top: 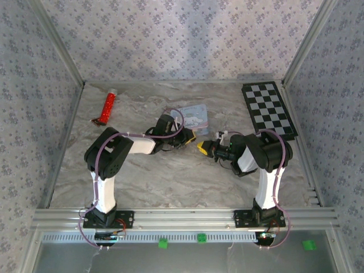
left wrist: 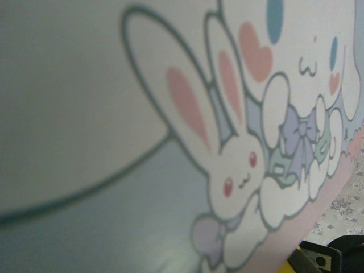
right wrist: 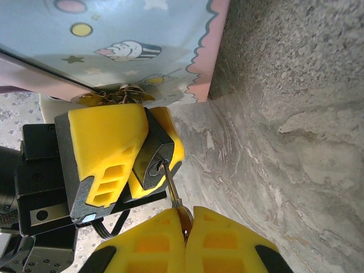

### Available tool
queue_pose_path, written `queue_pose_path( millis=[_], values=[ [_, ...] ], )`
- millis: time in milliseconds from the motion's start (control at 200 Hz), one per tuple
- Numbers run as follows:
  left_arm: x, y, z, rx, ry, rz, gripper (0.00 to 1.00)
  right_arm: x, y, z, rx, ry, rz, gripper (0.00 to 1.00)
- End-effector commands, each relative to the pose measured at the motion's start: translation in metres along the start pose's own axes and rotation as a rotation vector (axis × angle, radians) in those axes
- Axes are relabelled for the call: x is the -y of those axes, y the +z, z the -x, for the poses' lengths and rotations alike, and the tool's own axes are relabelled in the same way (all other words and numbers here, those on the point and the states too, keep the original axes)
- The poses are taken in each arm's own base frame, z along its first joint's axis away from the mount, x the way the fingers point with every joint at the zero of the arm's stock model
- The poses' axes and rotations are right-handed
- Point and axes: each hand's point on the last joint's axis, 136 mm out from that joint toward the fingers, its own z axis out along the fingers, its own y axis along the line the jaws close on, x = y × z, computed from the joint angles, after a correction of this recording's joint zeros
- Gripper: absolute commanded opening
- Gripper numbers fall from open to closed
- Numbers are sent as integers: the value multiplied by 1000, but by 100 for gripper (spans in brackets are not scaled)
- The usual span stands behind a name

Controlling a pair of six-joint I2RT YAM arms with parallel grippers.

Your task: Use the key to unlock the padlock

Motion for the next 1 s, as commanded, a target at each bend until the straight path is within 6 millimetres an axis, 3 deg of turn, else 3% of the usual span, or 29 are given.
queue_pose_path(
  millis=[0, 994],
  values=[
    [13, -2, -4, -34, -8, -58, 14, -13, 2, 6, 11, -31, 38, 0],
    [15, -6, -4, -17, -14, -71, 13, -30, 4, 9, 18, -63, 71, 0]
  ],
)
